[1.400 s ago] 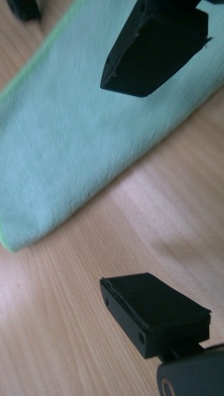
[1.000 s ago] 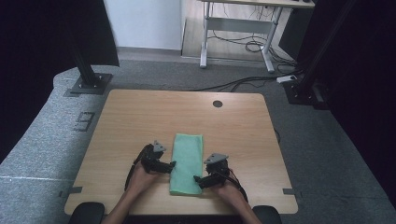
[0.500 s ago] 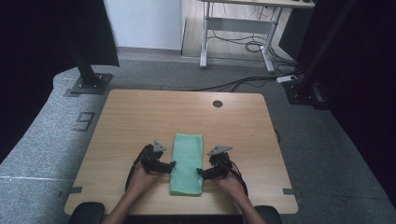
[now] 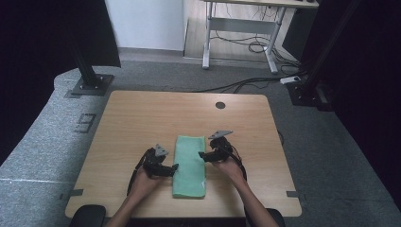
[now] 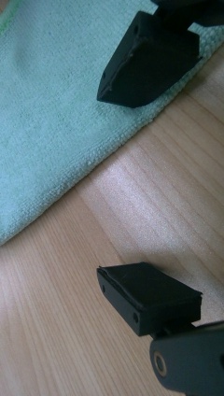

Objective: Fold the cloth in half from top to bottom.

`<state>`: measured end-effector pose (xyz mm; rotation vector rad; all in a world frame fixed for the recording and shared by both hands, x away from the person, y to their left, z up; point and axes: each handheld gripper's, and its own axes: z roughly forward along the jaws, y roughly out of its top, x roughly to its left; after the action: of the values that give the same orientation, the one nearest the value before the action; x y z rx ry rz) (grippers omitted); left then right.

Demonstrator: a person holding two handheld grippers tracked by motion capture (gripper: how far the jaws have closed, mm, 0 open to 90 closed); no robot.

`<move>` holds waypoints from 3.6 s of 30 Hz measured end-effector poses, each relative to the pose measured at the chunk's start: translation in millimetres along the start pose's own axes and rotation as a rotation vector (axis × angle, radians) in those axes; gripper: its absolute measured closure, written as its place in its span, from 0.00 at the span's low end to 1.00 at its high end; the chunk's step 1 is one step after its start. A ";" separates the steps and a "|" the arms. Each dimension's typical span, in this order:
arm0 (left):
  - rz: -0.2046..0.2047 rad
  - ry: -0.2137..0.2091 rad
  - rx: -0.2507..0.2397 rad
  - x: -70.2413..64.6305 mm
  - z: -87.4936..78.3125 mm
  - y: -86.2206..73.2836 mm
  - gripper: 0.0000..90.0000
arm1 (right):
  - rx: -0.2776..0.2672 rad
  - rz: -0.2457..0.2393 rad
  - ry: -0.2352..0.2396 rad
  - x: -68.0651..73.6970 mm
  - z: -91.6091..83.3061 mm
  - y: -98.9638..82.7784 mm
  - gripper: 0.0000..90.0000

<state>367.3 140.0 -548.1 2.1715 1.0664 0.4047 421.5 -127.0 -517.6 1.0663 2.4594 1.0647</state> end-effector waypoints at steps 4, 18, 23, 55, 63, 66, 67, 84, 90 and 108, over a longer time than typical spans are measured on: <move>-0.003 0.000 0.001 -0.1 0.0 0.0 0.16 | 0.001 -0.001 0.004 -7.3 6.5 10.2 0.40; -0.021 0.016 0.007 -0.3 0.8 0.4 0.12 | 0.048 0.018 -0.021 -29.3 36.1 34.5 0.58; -0.022 0.016 0.007 -0.3 0.9 0.4 0.12 | 0.070 0.018 -0.025 -35.3 47.1 28.9 0.56; -0.039 0.035 0.021 0.9 2.8 1.6 0.05 | 0.010 -0.082 0.047 -9.3 0.5 52.7 0.95; -0.038 0.035 0.022 0.8 2.7 1.6 0.05 | -0.028 -0.129 0.077 6.8 -23.9 51.5 0.95; -0.039 0.035 0.022 0.8 2.7 1.6 0.05 | -0.039 -0.149 0.090 13.9 -33.5 48.4 0.95; -0.039 0.035 0.022 0.8 2.7 1.6 0.05 | -0.042 -0.153 0.095 16.3 -36.6 47.1 0.95; -0.040 0.038 0.021 0.5 2.8 1.5 0.05 | -0.062 -0.207 0.162 46.7 -74.5 17.2 0.95; -0.041 0.039 0.022 0.4 2.8 1.5 0.05 | -0.042 -0.207 0.190 55.0 -76.4 2.9 0.95; -0.040 0.039 0.023 0.5 2.7 1.5 0.05 | 0.048 -0.199 0.276 84.0 -66.0 -47.6 0.95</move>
<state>370.0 138.6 -549.0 2.1667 1.1394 0.4203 305.8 -123.7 -501.1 0.7060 2.7489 1.1597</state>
